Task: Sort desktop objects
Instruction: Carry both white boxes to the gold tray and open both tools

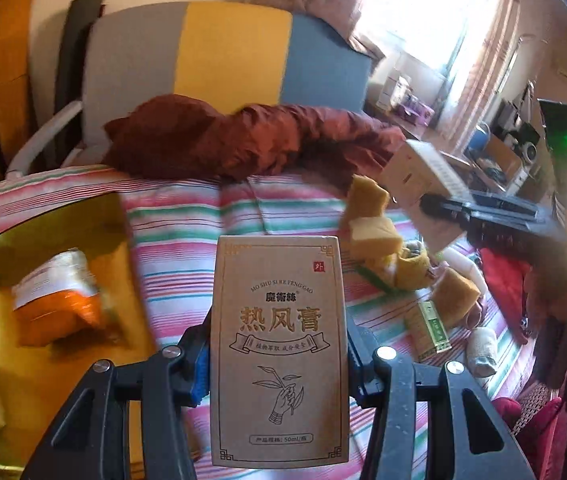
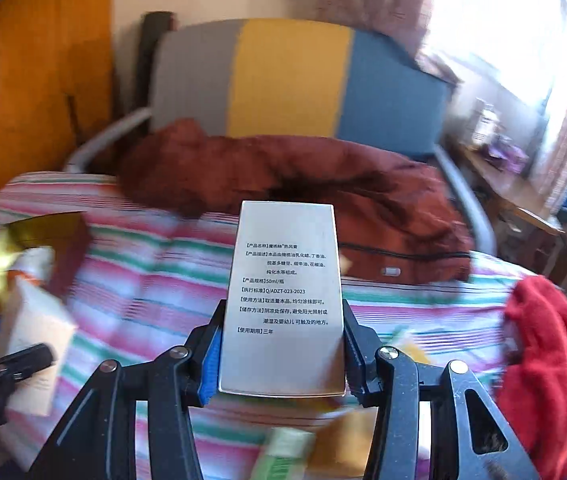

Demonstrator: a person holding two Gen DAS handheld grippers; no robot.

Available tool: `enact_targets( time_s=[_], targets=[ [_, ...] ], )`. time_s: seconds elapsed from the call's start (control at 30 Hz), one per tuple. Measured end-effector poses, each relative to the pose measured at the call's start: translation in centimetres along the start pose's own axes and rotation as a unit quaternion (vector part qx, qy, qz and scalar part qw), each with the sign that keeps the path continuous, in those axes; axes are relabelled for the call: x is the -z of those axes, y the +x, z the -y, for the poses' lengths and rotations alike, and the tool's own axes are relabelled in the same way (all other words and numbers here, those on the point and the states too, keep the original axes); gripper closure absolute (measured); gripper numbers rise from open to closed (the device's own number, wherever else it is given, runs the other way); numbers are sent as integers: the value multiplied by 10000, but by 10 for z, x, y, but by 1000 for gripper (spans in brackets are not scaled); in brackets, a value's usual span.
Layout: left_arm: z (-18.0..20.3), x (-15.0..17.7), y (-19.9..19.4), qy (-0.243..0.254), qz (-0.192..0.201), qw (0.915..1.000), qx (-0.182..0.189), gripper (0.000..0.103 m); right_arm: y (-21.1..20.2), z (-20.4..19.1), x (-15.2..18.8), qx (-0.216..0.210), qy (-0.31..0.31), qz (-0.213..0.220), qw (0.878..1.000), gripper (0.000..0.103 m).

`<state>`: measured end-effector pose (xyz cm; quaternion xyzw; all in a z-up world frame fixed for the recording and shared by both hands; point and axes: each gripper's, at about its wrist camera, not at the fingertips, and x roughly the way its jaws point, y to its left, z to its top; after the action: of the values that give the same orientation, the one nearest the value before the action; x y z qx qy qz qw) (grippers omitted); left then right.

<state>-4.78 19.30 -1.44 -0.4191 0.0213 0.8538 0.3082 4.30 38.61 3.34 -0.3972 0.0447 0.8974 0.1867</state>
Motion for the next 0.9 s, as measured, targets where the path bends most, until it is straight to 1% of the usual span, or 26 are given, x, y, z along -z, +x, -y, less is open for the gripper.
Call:
enact_targets(
  time_s=[0.07,0.1,0.17,0.3,0.4,0.5,0.53,0.57,0.6,0.63,0.67,0.7,0.77,0.9],
  targets=[
    [-18,4,-13,-108,72,9998,-136,51,-1,-29,-2,-447,-42,0,9990,53],
    [-27,6,-19,-169,96,9996,-206,51,-1,-40,-2,-596,-56,-11,9982,53],
    [-51,9,-33,-306,170,9986,-400,51,1,-77,-4,-1016,-180,-44,9946,53],
    [-105,11,-56,-498,288,9940,-926,51,4,-140,-7,-1598,-412,-90,9863,53],
    [-151,6,-64,-590,317,9878,-1404,51,8,-183,-14,-2023,-451,-148,9782,53],
    [-191,-2,-58,-631,132,9826,-1744,51,17,-223,-20,-2299,-391,-264,9721,53],
    [-207,-6,-53,-681,23,9805,-1843,46,22,-238,-25,-2367,-298,-321,9706,53],
    [-216,-8,-51,-731,-8,9798,-1863,41,26,-246,-28,-2385,-184,-364,9703,53],
    [-225,-9,-48,-771,-61,9800,-1831,32,32,-254,-32,-2425,-52,-417,9693,52],
    [-233,-11,-45,-822,-93,9802,-1798,26,38,-263,-36,-2586,106,-480,9647,50],
    [-239,-12,-44,-912,-82,9798,-1776,26,44,-271,-39,-2745,288,-537,9596,50],
    [-242,-10,-46,-988,-47,9797,-1742,26,47,-279,-41,-2835,363,-607,9564,48],
    [-254,-7,-54,-1215,109,9765,-1778,25,51,-289,-41,-2821,414,-681,9561,44],
    [-266,11,-74,-1635,344,9671,-1921,25,50,-294,-30,-2815,271,-752,9562,43]
  ],
)
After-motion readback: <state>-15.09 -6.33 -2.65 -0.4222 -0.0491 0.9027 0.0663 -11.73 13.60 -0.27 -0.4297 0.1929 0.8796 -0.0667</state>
